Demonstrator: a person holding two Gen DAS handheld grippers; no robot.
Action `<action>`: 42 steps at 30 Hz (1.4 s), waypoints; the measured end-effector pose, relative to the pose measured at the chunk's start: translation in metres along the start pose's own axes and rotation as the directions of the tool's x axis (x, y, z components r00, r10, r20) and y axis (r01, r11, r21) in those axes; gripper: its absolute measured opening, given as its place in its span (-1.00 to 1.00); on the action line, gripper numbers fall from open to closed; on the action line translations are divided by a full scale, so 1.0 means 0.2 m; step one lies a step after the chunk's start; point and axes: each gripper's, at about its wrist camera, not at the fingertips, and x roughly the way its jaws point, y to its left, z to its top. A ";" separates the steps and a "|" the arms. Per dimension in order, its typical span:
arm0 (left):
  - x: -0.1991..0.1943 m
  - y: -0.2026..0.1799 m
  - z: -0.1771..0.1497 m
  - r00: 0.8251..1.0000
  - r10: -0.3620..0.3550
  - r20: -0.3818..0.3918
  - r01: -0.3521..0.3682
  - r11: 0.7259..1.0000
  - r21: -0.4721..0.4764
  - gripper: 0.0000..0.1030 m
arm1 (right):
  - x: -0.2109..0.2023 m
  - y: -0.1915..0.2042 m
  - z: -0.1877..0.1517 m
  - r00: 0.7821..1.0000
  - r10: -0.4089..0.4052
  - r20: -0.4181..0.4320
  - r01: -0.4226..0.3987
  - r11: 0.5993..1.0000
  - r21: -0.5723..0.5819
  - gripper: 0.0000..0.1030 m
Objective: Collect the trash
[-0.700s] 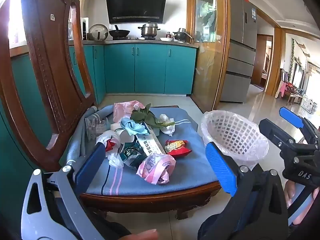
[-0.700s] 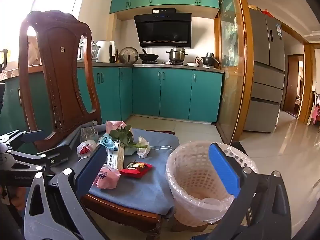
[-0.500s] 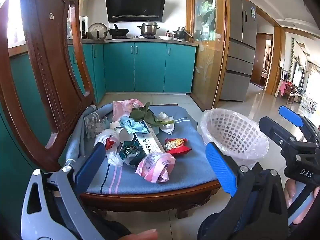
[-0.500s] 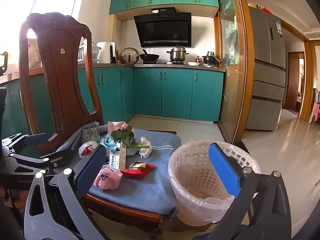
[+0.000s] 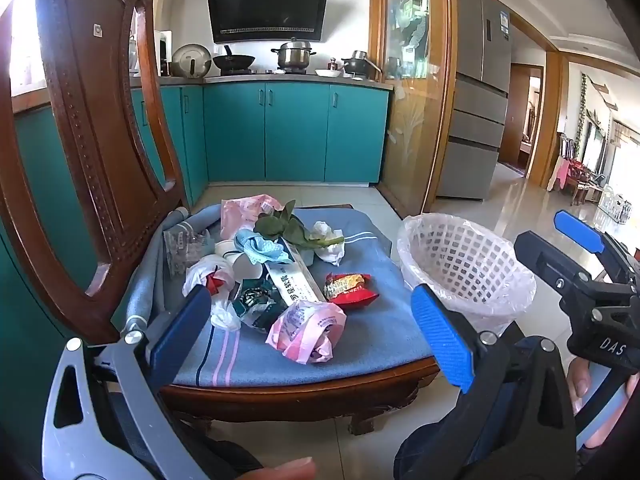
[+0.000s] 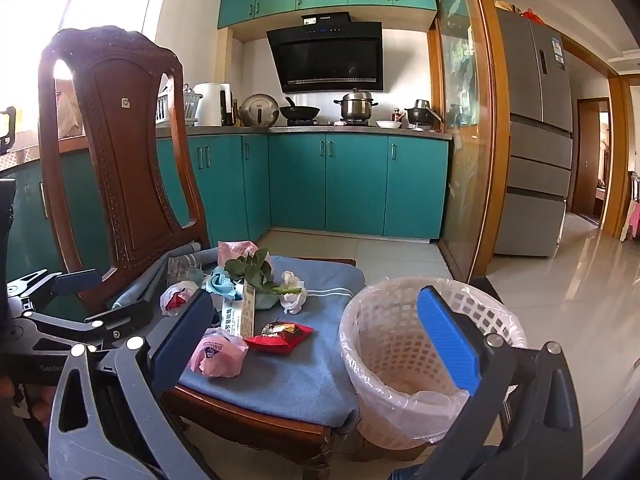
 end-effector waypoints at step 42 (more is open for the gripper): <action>0.01 -0.05 -0.01 0.999 -0.022 -0.023 0.022 1.000 0.013 0.94 | -0.02 0.00 0.00 1.000 0.019 -0.008 -0.019 1.000 0.017 0.94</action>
